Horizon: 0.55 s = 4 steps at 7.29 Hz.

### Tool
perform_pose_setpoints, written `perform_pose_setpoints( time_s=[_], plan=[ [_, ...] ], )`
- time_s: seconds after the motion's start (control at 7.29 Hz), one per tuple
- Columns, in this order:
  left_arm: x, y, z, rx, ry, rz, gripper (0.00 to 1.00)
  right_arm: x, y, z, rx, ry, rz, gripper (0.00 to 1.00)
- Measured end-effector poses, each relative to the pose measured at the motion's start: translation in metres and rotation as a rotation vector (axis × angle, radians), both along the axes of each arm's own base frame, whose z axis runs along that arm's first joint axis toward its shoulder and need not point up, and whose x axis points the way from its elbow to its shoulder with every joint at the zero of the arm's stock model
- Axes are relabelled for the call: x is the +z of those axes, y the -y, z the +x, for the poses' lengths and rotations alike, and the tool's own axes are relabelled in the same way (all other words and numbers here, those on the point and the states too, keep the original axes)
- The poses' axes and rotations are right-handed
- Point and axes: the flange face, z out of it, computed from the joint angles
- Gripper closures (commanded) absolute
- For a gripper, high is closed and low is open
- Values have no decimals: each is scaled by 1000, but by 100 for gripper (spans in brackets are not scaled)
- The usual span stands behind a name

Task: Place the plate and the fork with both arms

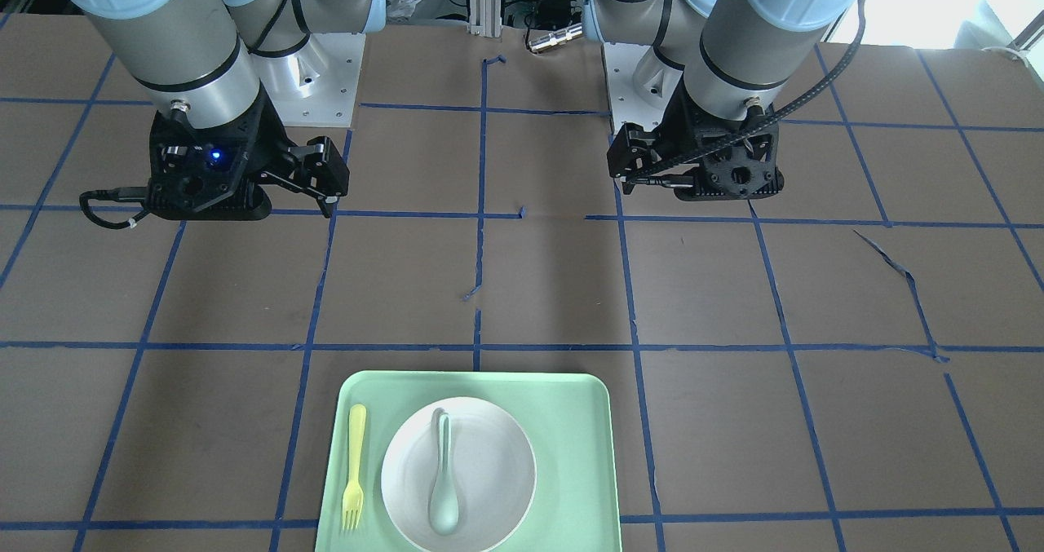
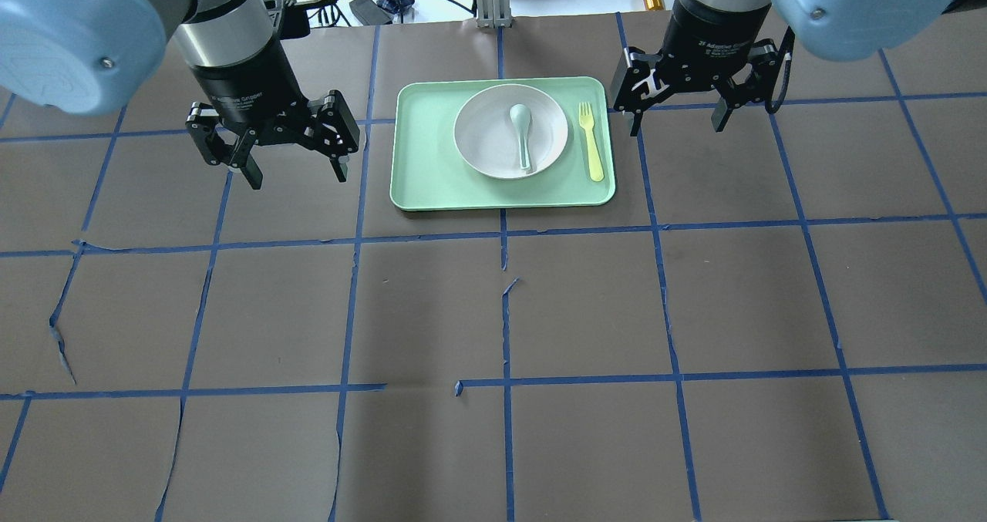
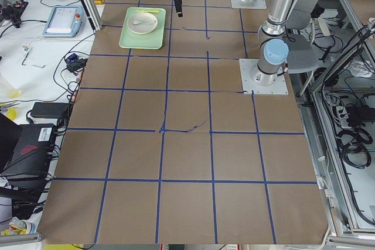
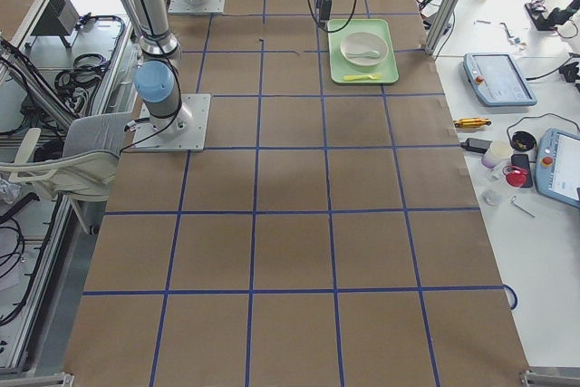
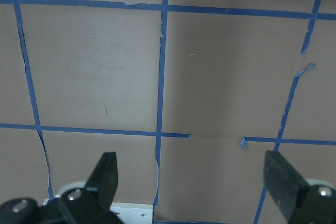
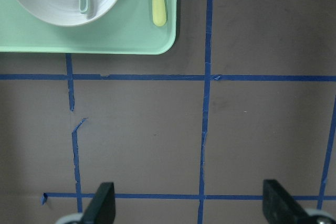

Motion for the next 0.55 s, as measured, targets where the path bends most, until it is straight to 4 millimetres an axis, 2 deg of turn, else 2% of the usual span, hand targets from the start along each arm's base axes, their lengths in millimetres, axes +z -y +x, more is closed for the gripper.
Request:
perform_pose_setpoints(
  time_s=[0.55],
  plan=[
    [4, 13, 27, 3, -13, -76, 0, 10, -11, 0, 1, 2, 4, 0]
  ],
)
